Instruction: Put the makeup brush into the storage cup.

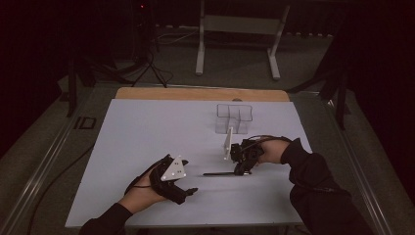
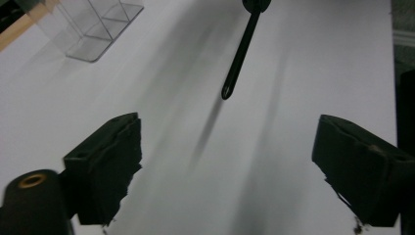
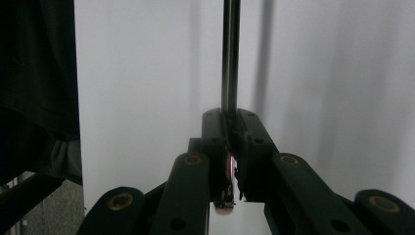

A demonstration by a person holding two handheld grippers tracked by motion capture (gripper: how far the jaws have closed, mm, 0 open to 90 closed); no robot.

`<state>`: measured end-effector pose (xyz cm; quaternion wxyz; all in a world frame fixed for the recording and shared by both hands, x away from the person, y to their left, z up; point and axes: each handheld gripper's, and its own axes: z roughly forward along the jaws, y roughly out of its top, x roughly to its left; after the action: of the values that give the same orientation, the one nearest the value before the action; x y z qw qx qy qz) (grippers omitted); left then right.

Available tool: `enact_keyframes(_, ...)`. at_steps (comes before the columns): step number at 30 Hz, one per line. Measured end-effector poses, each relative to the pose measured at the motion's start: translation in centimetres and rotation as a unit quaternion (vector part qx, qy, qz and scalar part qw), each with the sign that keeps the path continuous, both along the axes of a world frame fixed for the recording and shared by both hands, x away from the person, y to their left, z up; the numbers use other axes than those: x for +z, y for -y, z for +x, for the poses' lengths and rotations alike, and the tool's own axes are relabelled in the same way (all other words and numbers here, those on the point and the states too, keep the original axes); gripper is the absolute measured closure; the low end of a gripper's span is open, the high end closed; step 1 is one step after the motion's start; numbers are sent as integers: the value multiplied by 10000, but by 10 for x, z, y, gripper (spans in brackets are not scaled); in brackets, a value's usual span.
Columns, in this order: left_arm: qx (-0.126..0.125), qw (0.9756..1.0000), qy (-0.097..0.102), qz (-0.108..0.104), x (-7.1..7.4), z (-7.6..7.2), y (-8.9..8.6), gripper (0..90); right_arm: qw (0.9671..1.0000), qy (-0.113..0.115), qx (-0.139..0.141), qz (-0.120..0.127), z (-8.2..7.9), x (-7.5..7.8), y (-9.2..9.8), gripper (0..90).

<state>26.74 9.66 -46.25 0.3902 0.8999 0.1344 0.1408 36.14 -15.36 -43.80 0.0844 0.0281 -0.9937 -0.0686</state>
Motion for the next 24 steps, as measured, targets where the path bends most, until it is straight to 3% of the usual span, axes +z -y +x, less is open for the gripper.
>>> enact_keyframes(7,-167,9988,296,347,1,-2,16,181,10000,-9,-33,-54,1,0,0,836)
enact_keyframes(12,-298,9978,364,472,2,-3,27,233,10000,-28,-44,-49,1,-1,-2,836)
enact_keyframes(17,-410,9946,613,726,1,-5,37,328,10000,-54,-35,-45,0,-1,-5,836)
enact_keyframes(20,-402,9936,650,830,0,-4,41,362,9999,-52,-40,-88,0,0,-6,836)
enact_keyframes(23,-398,9911,754,1020,-3,-2,46,429,10000,-64,-36,-66,1,0,-6,836)
enact_keyframes(24,-394,9891,846,1141,-4,-1,49,452,9999,-73,-53,-77,1,0,-7,836)
